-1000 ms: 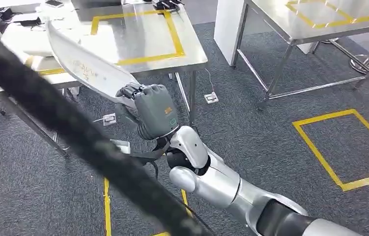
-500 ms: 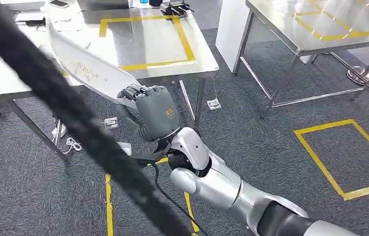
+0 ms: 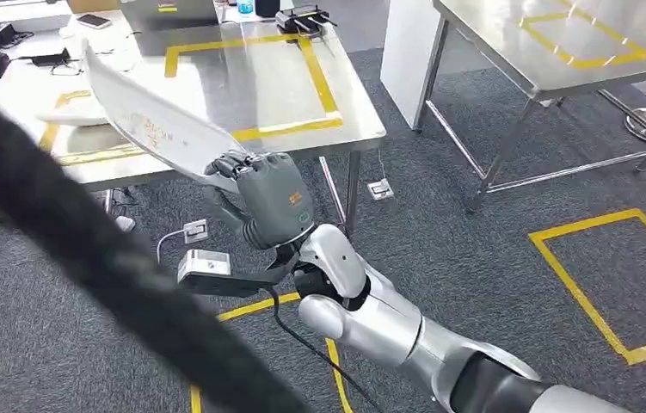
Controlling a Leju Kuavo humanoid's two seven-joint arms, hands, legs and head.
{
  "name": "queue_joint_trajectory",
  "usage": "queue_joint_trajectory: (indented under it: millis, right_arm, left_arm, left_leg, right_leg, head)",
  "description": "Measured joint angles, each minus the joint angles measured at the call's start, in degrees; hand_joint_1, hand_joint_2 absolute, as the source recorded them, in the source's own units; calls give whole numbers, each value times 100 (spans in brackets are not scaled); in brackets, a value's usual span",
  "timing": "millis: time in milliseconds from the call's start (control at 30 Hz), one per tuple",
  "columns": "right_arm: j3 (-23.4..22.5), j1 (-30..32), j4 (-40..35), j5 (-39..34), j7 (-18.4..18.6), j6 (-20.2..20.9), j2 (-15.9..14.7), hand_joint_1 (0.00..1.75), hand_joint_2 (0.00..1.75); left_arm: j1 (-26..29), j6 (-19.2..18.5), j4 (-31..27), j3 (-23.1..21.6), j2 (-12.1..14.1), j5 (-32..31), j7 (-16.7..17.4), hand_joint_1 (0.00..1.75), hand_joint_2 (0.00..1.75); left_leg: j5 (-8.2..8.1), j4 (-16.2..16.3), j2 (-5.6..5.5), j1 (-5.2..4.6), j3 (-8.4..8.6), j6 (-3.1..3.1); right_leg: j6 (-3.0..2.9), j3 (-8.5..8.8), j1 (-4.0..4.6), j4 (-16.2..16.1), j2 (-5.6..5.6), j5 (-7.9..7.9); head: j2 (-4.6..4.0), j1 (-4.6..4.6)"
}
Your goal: Take the parts from the cabinet and place them on the table.
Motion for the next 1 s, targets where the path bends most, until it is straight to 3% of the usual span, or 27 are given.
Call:
queue_joint_trajectory:
  millis: [33,67,100,167,200,233,267,300,333,367,400,433,467,500,533,567,600,633,667,700,733,767,800,867,900,933,1000]
  right_arm:
    - [0,2,0,2,-7,0,0,175,175]
    - [0,1,-2,0,-9,0,0,175,175]
    - [0,1,-2,2,-9,0,0,175,175]
    - [0,-6,0,2,-11,-2,-2,175,175]
    - [2,2,-2,2,-11,7,0,175,175]
    - [2,-5,-9,2,-9,11,-2,175,175]
    - [0,-1,-11,2,-11,4,-2,175,175]
    - [-2,-11,-20,0,-11,-2,-2,175,175]
    - [-4,-9,-20,0,-11,-2,-2,175,175]
    - [-4,-12,-20,2,-13,-7,-2,175,175]
    - [-4,-11,-20,2,-11,-7,-2,175,175]
    - [-4,0,-20,7,-11,-7,-4,175,175]
    - [-4,17,-20,15,-9,-4,-9,175,175]
    - [-4,35,-20,20,-9,-4,-9,175,175]
    - [-4,45,-20,20,-11,-2,-9,175,175]
    - [-4,55,-20,20,-11,-4,-9,175,175]
    - [-7,63,-20,20,-11,-4,-11,175,175]
    - [-7,70,-20,20,-11,-2,-11,175,175]
    - [-9,76,-20,20,-11,-4,-15,175,175]
    - [-15,98,-17,22,-11,-13,-22,175,175]
    - [-24,100,-22,18,-9,2,-24,175,175]
    - [-42,103,-31,20,-9,-2,-24,175,175]
    - [-50,75,-33,20,-9,-4,-24,175,175]
    - [-59,47,-68,17,-13,-13,-22,175,175]
    - [-63,31,-68,18,-11,-13,-15,175,175]
    - [-61,35,-66,18,-18,-7,-15,175,175]
    - [-63,68,-66,18,-11,-2,-15,175,175]
  left_arm:
    - [11,0,0,-2,4,0,0,0,175]
    - [17,0,0,-2,13,-2,0,0,175]
    - [22,0,0,-2,20,-2,0,0,175]
    - [61,0,22,-2,9,-2,4,0,175]
    - [32,9,17,-4,15,-2,4,0,175]
    - [29,7,13,-4,17,-2,9,0,175]
    - [37,9,13,-4,13,-2,9,0,175]
    - [30,7,13,-4,11,-2,7,0,175]
    - [34,9,11,-4,11,-2,5,0,175]
    - [32,9,11,-4,11,-2,4,0,175]
    - [28,7,11,-7,11,-2,4,0,175]
    - [29,9,11,-7,15,-2,4,0,175]
    - [32,9,9,-7,20,-2,4,0,175]
    - [35,9,9,-5,26,-2,4,0,175]
    - [38,9,11,-7,26,-2,2,0,175]
    - [42,9,9,-4,26,-2,-2,0,175]
    - [43,9,11,-4,26,-2,-11,0,175]
    - [43,9,11,-4,26,-2,-13,0,175]
    - [57,7,13,-4,22,0,-18,0,175]
    - [40,9,17,-4,13,0,-20,0,175]
    - [31,9,15,-4,11,0,-17,0,175]
    - [34,9,11,-4,11,0,-20,0,175]
    - [33,9,9,-4,13,2,-18,0,175]
    - [6,9,7,-7,17,4,-20,0,175]
    - [-4,9,11,-7,9,11,-31,0,175]
    - [-18,0,13,-7,7,17,-31,0,175]
    - [3,2,11,-7,15,9,-28,0,175]
  left_leg:
    - [-24,-120,1,5,-76,-7]
    - [113,-412,1,13,-63,-27]
    - [436,-823,5,25,-1,-54]
    - [1516,-1673,28,76,19,-80]
    - [1389,-1624,78,61,29,43]
    - [1407,-1632,60,36,72,85]
    - [1392,-1668,51,65,86,140]
    - [1372,-1664,51,65,149,186]
    - [1344,-1683,31,72,221,227]
    - [1295,-1693,27,68,282,264]
    - [1245,-1696,27,68,331,288]
    - [1185,-1699,23,59,385,300]
    - [1110,-1699,17,52,459,307]
    - [1037,-1699,7,42,546,307]
    - [958,-1700,-2,35,644,303]
    - [879,-1700,-10,26,748,300]
    - [800,-1700,-15,14,864,298]
    - [720,-1706,-14,2,965,293]
    - [655,-1719,-9,11,948,286]
    - [568,-1679,-65,-18,1094,236]
    - [456,-1709,-46,0,1095,190]
    - [495,-1619,-42,5,1254,145]
    - [513,-1625,-39,7,1301,100]
    - [499,-1310,-28,14,1218,65]
    - [506,-927,-19,18,990,41]
    - [412,-557,-15,19,708,31]
    - [-83,-93,-13,13,203,11]
  right_leg:
    - [14,91,-14,1,17,-71]
    - [34,197,-33,1,26,-152]
    - [64,308,-54,4,26,-238]
    - [146,406,-33,40,30,-415]
    - [180,419,-19,28,50,-470]
    - [231,436,-18,-16,47,-535]
    - [282,515,-14,46,45,-483]
    - [295,523,-20,30,44,-464]
    - [323,434,-32,198,21,-414]
    - [346,250,-42,557,3,-308]
    - [366,-35,-42,973,-10,-325]
    - [382,-334,-43,1353,-12,-475]
    - [390,-622,-42,1643,-13,-763]
    - [378,-820,-40,1747,-14,-1008]
    - [363,-922,-40,1667,-16,-1112]
    - [339,-933,-37,1436,-17,-1048]
    - [302,-884,-31,1052,-17,-788]
    - [237,-816,-7,598,-18,-296]
    - [174,-779,13,219,-44,283]
    - [159,-782,72,155,-6,364]
    - [162,-699,89,168,0,304]
    - [146,-647,89,111,14,307]
    - [105,-570,93,104,13,290]
    - [12,-308,54,67,1,255]
    - [-36,-252,53,64,-1,203]
    - [-40,-208,54,64,0,150]
    - [-42,-77,60,65,23,7]
  head:
    - [0,-2]
    - [0,0]
    - [0,-2]
    - [0,-62]
    - [0,-139]
    - [0,-102]
    - [0,-90]
    - [0,-92]
    - [0,-74]
    - [0,-70]
    - [0,-57]
    - [0,-55]
    - [0,-52]
    - [0,-50]
    - [0,-50]
    - [0,-48]
    - [0,-44]
    - [0,-39]
    - [0,-46]
    - [0,-68]
    - [0,-68]
    - [0,-59]
    - [0,-52]
    - [0,-59]
    - [0,-101]
    - [0,-87]
    - [0,-90]
